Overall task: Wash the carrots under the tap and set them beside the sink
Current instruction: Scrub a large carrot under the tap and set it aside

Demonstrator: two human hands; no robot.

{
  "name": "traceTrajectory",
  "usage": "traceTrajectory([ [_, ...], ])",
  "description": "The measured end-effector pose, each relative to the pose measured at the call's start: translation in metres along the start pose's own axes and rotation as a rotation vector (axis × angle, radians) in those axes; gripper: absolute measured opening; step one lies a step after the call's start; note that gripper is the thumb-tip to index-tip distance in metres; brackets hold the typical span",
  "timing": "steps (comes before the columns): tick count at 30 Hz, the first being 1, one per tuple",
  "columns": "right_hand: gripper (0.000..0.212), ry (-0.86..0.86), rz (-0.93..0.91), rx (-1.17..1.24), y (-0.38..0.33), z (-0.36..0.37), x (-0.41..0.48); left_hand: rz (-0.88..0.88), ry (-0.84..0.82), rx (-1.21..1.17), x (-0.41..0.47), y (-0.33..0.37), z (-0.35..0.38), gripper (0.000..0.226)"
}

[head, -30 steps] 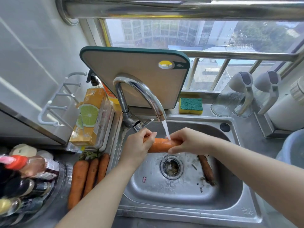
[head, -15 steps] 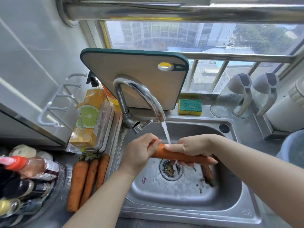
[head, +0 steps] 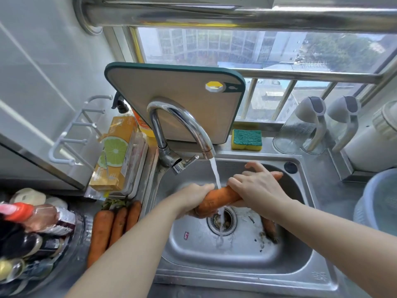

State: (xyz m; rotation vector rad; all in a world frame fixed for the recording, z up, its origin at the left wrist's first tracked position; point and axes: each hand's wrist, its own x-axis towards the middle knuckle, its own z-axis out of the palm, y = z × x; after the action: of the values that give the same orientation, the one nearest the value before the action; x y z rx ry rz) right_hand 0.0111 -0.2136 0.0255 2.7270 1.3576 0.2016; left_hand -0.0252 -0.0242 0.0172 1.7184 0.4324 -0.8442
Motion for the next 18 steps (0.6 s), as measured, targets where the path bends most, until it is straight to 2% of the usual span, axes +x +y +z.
traceTrajectory([
  [2,0.037,0.012,0.023,-0.020,0.003,0.004,-0.003,-0.062,-0.221,-0.241,-0.006,0.002,-0.003,0.042],
  [4,0.038,-0.036,0.083,-0.037,0.004,0.001,-0.002,0.019,-0.254,-0.233,-0.007,0.003,-0.003,0.042],
  [6,0.034,-0.115,0.120,-0.021,0.002,-0.003,-0.001,0.134,-0.181,-0.072,-0.005,0.003,-0.002,0.038],
  [8,0.026,-0.237,0.139,0.038,-0.002,-0.005,0.003,0.226,-0.089,0.105,-0.005,0.004,-0.003,0.023],
  [11,0.025,-0.275,0.173,0.102,-0.006,-0.004,0.007,0.330,0.019,0.222,-0.003,0.004,-0.006,0.012],
  [18,0.030,-0.402,0.257,0.316,-0.004,-0.004,0.016,0.466,0.245,0.632,-0.006,-0.001,-0.007,0.035],
])
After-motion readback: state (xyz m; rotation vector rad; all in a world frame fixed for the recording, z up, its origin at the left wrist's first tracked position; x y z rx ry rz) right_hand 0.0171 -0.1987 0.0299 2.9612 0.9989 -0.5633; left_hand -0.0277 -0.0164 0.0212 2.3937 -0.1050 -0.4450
